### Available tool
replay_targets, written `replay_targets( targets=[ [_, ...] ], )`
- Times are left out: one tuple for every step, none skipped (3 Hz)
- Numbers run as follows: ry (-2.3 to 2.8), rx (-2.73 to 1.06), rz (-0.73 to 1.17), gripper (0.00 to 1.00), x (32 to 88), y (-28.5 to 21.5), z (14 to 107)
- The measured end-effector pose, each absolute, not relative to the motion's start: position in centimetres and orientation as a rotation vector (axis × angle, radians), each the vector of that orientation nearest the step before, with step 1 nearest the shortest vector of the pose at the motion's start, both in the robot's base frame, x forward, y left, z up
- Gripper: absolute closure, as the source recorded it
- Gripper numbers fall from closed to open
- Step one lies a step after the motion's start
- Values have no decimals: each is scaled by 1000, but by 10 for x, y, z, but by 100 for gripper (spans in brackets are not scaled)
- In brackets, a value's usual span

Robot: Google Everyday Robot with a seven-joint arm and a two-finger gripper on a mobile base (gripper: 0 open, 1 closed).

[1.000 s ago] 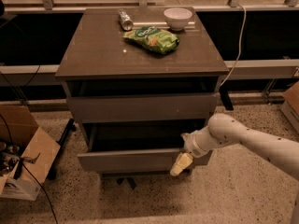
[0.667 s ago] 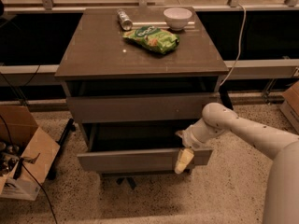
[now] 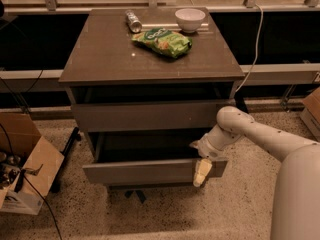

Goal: Open middle drawer

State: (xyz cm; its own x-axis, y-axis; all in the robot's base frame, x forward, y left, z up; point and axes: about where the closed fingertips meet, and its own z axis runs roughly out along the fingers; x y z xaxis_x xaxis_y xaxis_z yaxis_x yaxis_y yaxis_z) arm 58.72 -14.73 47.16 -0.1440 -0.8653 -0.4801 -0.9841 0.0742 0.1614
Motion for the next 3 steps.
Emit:
replay_targets(
  targets=[
    [2105, -1812, 671, 0, 583, -144, 458],
    [2102, -1748, 682, 0, 586, -140, 443],
    [2108, -1720, 706, 0, 587, -138, 431]
  ],
)
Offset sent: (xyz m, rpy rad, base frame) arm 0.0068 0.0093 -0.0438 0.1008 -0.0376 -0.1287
